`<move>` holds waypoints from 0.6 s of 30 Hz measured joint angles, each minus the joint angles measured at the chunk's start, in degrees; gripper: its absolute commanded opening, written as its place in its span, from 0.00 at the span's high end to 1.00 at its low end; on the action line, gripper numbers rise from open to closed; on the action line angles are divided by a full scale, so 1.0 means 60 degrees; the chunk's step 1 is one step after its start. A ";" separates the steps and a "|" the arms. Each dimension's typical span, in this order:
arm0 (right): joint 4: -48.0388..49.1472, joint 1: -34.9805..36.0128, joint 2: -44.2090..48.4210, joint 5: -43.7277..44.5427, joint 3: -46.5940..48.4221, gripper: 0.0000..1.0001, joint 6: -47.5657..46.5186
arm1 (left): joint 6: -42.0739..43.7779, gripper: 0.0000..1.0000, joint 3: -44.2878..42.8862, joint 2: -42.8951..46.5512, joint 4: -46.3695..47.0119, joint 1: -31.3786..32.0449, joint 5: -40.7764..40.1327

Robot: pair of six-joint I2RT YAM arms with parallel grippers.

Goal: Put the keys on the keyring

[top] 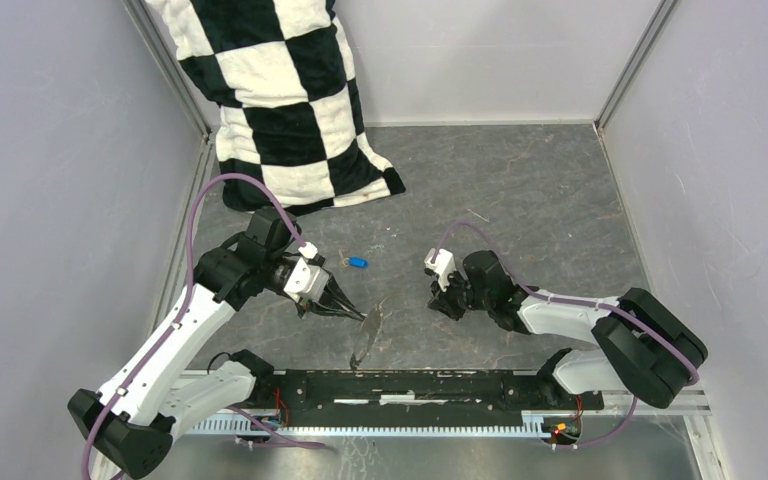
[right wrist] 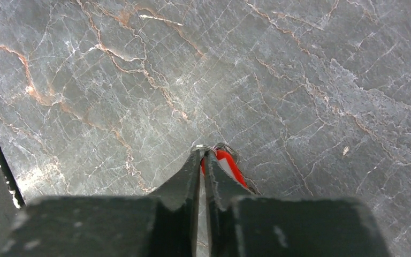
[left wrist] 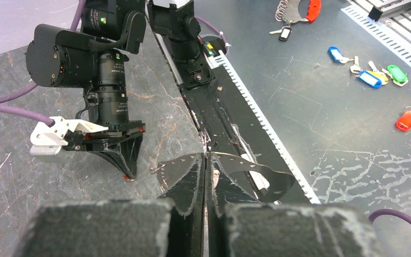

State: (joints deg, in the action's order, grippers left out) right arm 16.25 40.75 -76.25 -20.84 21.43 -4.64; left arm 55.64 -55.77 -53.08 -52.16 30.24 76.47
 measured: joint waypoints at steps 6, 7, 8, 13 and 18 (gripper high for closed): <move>0.0011 -0.0004 0.0007 -0.0153 0.0044 1.00 -0.0029 | 0.0000 0.98 0.0000 0.0004 0.0000 0.0000 -0.0095; 0.0015 -0.0007 0.0022 -0.0208 0.0044 1.00 -0.0033 | 0.0000 0.98 0.0000 0.0004 0.0000 0.0000 -0.0127; 0.0022 -0.0007 0.0051 -0.0277 0.0044 1.00 -0.0033 | 0.0000 0.98 0.0000 0.0004 0.0000 0.0000 -0.0175; 0.0069 -0.0011 0.0382 -0.0532 0.0044 1.00 -0.0018 | 0.0000 0.98 0.0000 0.0004 0.0000 0.0000 -0.0237; 0.0135 -0.0029 0.0943 -0.0499 0.0040 0.66 -0.0040 | 0.0000 0.98 0.0000 0.0004 0.0000 0.0000 -0.0237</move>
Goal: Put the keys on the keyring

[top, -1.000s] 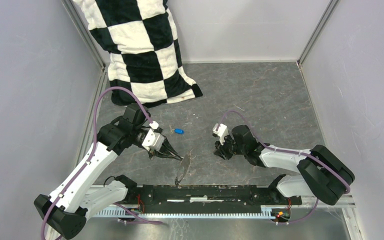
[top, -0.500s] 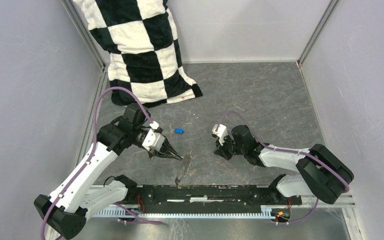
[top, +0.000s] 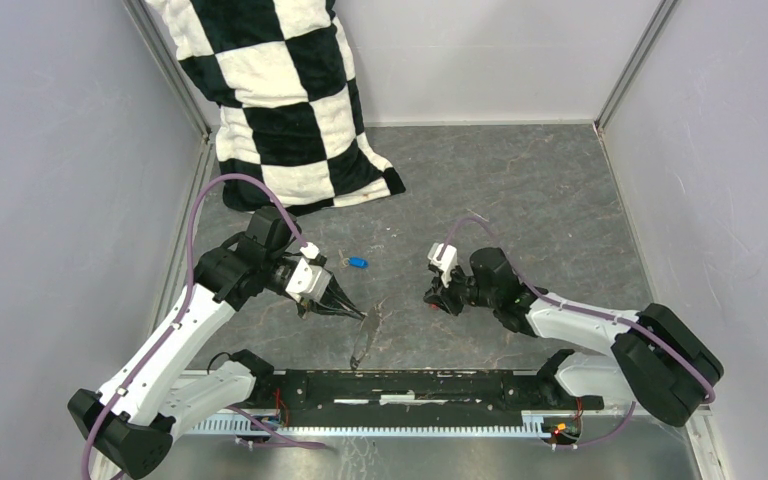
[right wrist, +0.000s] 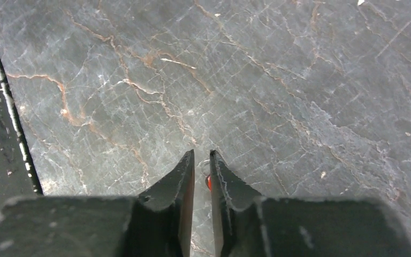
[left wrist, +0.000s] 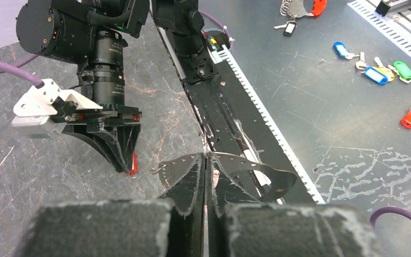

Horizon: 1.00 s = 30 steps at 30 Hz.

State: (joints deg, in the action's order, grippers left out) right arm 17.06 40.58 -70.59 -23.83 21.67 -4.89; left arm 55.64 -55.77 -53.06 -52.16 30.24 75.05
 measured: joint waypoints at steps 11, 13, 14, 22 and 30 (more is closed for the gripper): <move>-0.0459 -0.0015 -0.0616 0.0612 0.0375 0.45 -0.0051 | 0.0000 0.98 0.0000 0.0007 0.0000 0.0000 -0.0018; -0.0463 0.0055 -0.0619 0.0718 0.0375 0.49 -0.0004 | 0.0000 0.98 0.0000 0.0036 0.0000 0.0000 -0.0025; -0.0455 0.0102 -0.0619 0.0772 0.0375 0.49 0.0022 | 0.0000 0.98 0.0000 0.0055 0.0000 0.0000 -0.0025; -0.0353 0.0280 -0.1151 0.0827 0.0375 0.62 0.0022 | 0.0000 0.98 0.0000 0.0058 0.0000 0.0000 -0.0029; -0.0313 0.0463 -0.1359 0.1027 0.0390 0.88 -0.0106 | 0.0000 0.98 -0.0004 0.0058 -0.0004 0.0000 -0.0040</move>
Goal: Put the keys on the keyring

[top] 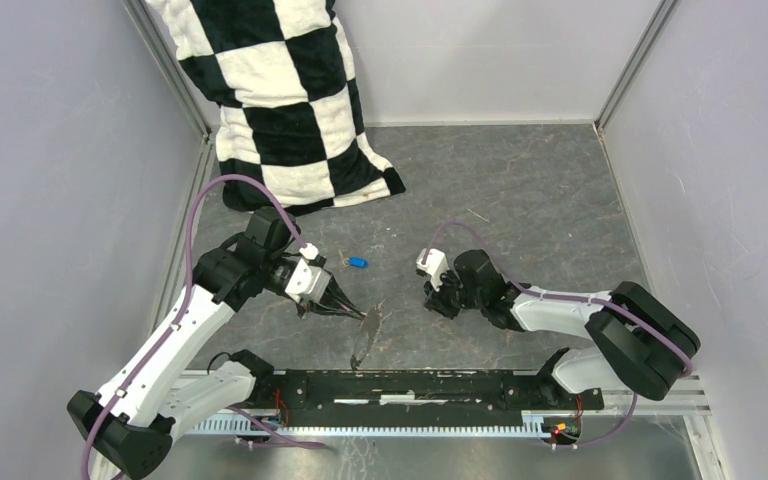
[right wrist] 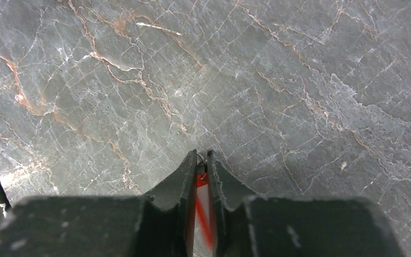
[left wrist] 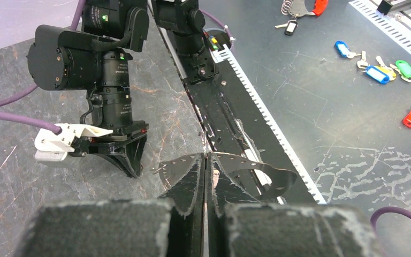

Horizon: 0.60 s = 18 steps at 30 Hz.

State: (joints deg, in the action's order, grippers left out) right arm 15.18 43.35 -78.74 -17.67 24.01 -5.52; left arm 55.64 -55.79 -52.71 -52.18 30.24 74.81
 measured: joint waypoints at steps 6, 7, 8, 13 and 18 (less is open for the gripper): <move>0.0040 0.0069 0.0000 -0.0004 0.0087 0.99 -0.0113 | 0.0000 0.98 -0.0047 0.0000 0.0000 0.0000 -0.0102; 0.0044 0.0069 0.0000 -0.0015 0.0106 0.99 -0.0127 | 0.0000 0.98 -0.0058 0.0000 0.0000 0.0000 -0.0135; 0.0055 0.0069 0.0004 -0.0029 0.0124 1.00 -0.0131 | 0.0000 0.98 -0.0073 0.0000 0.0000 0.0000 -0.0142; 0.0062 0.0069 0.0036 -0.0051 0.0157 1.00 -0.0131 | 0.0000 0.98 -0.0091 0.0011 0.0000 0.0000 -0.0208; 0.0098 0.0069 0.0310 -0.0047 0.0157 0.94 -0.0120 | 0.0000 0.98 -0.0095 0.0011 0.0000 0.0000 -0.0211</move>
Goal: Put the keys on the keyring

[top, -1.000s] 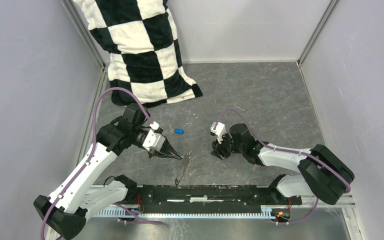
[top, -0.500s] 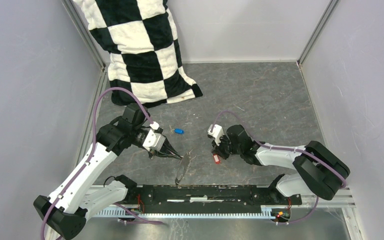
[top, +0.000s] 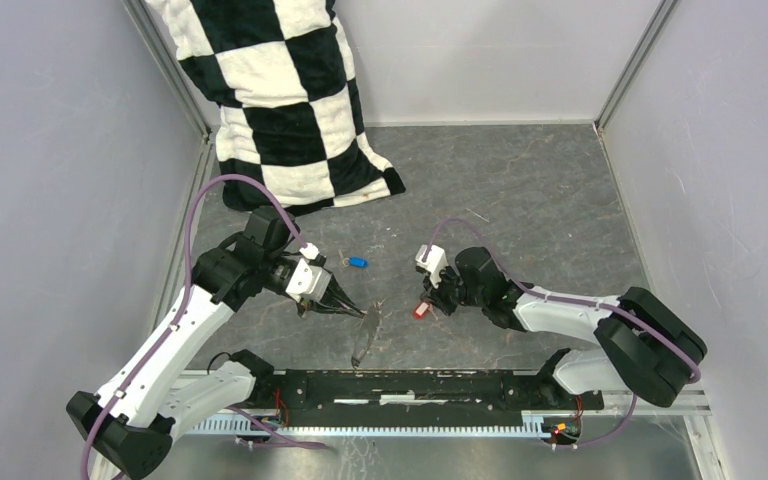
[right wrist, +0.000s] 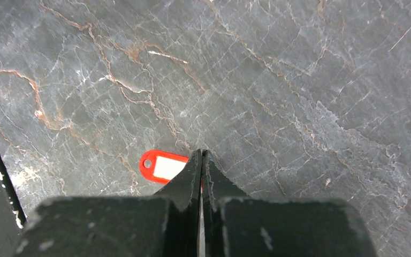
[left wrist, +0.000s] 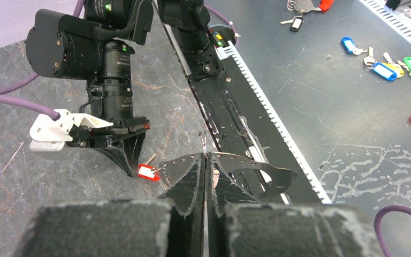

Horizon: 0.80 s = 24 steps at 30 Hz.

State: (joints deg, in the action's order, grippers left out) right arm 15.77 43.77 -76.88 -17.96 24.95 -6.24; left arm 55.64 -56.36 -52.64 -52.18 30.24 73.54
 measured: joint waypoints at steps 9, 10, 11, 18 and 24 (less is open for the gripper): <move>0.0066 0.0000 0.0109 -0.0007 -0.0131 0.75 0.0073 | 0.0000 0.98 -0.0007 0.0000 0.0000 0.0000 -0.0004; 0.0062 0.0000 0.0102 -0.0004 -0.0146 0.71 0.0076 | 0.0000 0.98 -0.0007 0.0000 0.0000 0.0000 -0.0004; 0.0058 0.0000 0.0091 -0.0004 -0.0146 0.68 0.0098 | 0.0000 0.98 -0.0011 0.0000 0.0000 0.0000 -0.0004; 0.0073 -0.0007 0.0168 -0.0051 -0.0182 0.62 0.0091 | 0.0000 0.98 -0.0026 0.0011 0.0000 0.0000 -0.0004; 0.0138 -0.0262 0.0240 -0.0648 -0.0219 0.66 0.0146 | 0.0000 0.98 -0.0029 0.0033 0.0000 0.0000 -0.0004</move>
State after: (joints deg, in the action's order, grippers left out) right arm 16.60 42.19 -75.44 -21.85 23.64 -5.37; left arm 55.64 -56.53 -52.45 -52.18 30.24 73.52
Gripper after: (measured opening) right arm 0.359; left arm 0.033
